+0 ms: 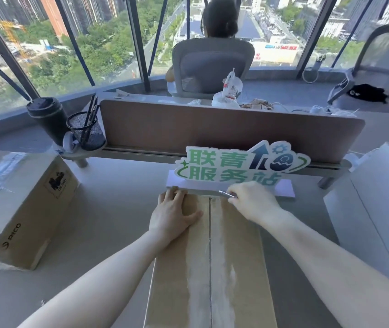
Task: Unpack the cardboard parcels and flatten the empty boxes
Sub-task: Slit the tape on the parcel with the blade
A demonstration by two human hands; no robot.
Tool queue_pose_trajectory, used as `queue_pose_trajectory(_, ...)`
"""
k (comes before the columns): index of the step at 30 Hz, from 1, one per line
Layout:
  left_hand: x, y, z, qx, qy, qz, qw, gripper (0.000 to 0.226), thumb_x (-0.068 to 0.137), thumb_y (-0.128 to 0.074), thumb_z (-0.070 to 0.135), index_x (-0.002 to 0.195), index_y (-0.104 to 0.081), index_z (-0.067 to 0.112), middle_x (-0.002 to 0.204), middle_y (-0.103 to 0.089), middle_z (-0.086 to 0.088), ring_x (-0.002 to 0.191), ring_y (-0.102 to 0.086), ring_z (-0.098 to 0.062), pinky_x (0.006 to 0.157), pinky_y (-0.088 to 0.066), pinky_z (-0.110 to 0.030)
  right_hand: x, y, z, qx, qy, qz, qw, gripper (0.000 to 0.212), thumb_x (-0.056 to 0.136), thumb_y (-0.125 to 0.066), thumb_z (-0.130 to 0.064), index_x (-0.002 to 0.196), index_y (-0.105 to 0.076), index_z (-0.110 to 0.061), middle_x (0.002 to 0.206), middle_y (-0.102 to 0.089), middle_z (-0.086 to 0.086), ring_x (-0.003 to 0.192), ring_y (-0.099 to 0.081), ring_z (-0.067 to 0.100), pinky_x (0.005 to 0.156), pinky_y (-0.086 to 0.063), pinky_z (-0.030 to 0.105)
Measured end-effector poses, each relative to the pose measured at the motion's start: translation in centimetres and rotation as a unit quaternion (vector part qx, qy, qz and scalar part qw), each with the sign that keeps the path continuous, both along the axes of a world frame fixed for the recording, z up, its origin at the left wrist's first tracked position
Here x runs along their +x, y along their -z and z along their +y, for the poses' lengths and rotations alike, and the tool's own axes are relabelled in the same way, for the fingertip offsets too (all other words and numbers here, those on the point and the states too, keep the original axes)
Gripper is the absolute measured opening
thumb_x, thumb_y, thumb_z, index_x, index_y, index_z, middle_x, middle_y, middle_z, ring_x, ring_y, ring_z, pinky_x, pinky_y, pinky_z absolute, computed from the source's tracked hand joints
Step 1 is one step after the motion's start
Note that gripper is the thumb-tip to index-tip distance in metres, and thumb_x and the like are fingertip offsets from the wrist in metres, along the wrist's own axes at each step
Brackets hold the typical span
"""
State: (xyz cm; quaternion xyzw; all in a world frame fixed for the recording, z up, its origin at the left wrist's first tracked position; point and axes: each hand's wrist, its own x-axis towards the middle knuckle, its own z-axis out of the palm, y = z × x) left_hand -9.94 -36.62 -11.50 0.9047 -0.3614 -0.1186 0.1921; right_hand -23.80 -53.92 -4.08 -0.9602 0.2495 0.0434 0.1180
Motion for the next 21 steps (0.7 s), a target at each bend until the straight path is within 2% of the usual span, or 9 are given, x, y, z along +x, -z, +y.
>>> queue_pose_trajectory(2, -0.4, 0.1, 0.6, 0.003, 0.016, -0.005, 1.0, 0.072, 0.082, -0.055, 0.065, 0.143, -0.031, 0.036, 0.153, -0.024, 0.01, 0.139, -0.021, -0.021, 0.091, -0.05, -0.039, -0.2, 0.6, 2.5, 0.017, 0.021, -0.013, 1.0, 0.017, 0.096, -0.055, -0.025, 0.088, -0.069, -0.019, 0.084, -0.067, 0.001, 0.078, -0.062, 0.024, 0.062, -0.052, 0.034)
queue_pose_trajectory(5, -1.3, 0.2, 2.2, 0.003, 0.041, -0.007, 0.999, 0.065, 0.088, -0.053, 0.054, 0.145, -0.03, 0.036, 0.159, -0.012, 0.012, 0.145, -0.012, -0.021, 0.093, -0.049, -0.039, 0.8, 2.0, 3.9, 0.017, 0.069, -0.027, 0.997, 0.022, 0.096, -0.052, -0.018, 0.082, -0.068, -0.018, 0.079, -0.066, 0.002, 0.07, -0.059, 0.026, 0.05, -0.039, 0.029)
queue_pose_trajectory(10, -2.5, 0.7, 4.7, 0.006, 0.06, 0.032, 0.998, 0.07, 0.089, -0.053, 0.053, 0.151, -0.025, 0.035, 0.162, 0.003, 0.016, 0.15, 0.003, -0.016, 0.103, -0.044, -0.037, 2.3, 2.6, 5.8, 0.015, 0.149, -0.005, 0.989, 0.022, 0.092, -0.052, -0.006, 0.082, -0.07, -0.015, 0.076, -0.063, 0.005, 0.062, -0.056, 0.027, 0.043, -0.029, 0.023)
queue_pose_trajectory(12, -3.0, 1.0, 5.4, 0.006, 0.066, 0.042, 0.997, 0.076, 0.087, -0.053, 0.057, 0.153, -0.021, 0.036, 0.162, 0.009, 0.018, 0.15, 0.008, -0.015, 0.107, -0.041, -0.037, 2.7, 2.3, 6.7, 0.002, 0.165, 0.005, 0.986, 0.024, 0.09, -0.051, 0.0, 0.084, -0.07, -0.013, 0.075, -0.063, 0.006, 0.06, -0.055, 0.027, 0.044, -0.031, 0.023)
queue_pose_trajectory(16, -3.3, 1.3, 5.8, -0.008, 0.062, 0.051, 0.997, 0.08, 0.087, -0.054, 0.06, 0.154, -0.019, 0.034, 0.162, 0.01, 0.017, 0.151, 0.007, -0.017, 0.11, -0.037, -0.036, 3.1, 1.4, 8.9, 0.0, 0.193, 0.041, 0.98, 0.027, 0.083, -0.048, 0.007, 0.089, -0.069, -0.009, 0.084, -0.066, 0.009, 0.073, -0.06, 0.031, 0.056, -0.045, 0.03)
queue_pose_trajectory(18, -3.3, 1.4, 5.6, -0.017, 0.062, 0.053, 0.997, 0.08, 0.088, -0.055, 0.059, 0.154, -0.02, 0.032, 0.163, 0.008, 0.016, 0.151, 0.005, -0.018, 0.109, -0.038, -0.036, 2.5, 0.7, 10.3, 0.01, 0.202, 0.064, 0.977, 0.024, 0.082, -0.048, 0.008, 0.085, -0.063, -0.011, 0.089, -0.065, 0.009, 0.076, -0.059, 0.032, 0.06, -0.046, 0.032)
queue_pose_trajectory(21, -3.1, 1.6, 5.6, -0.021, 0.064, 0.059, 0.996, 0.079, 0.088, -0.056, 0.058, 0.154, -0.021, 0.031, 0.163, 0.008, 0.016, 0.151, 0.005, -0.02, 0.111, -0.035, -0.035, 0.3, 0.4, 12.4, 0.019, 0.206, 0.088, 0.974, 0.023, 0.082, -0.047, 0.008, 0.08, -0.055, -0.014, 0.079, -0.056, 0.007, 0.073, -0.055, 0.031, 0.061, -0.044, 0.032)
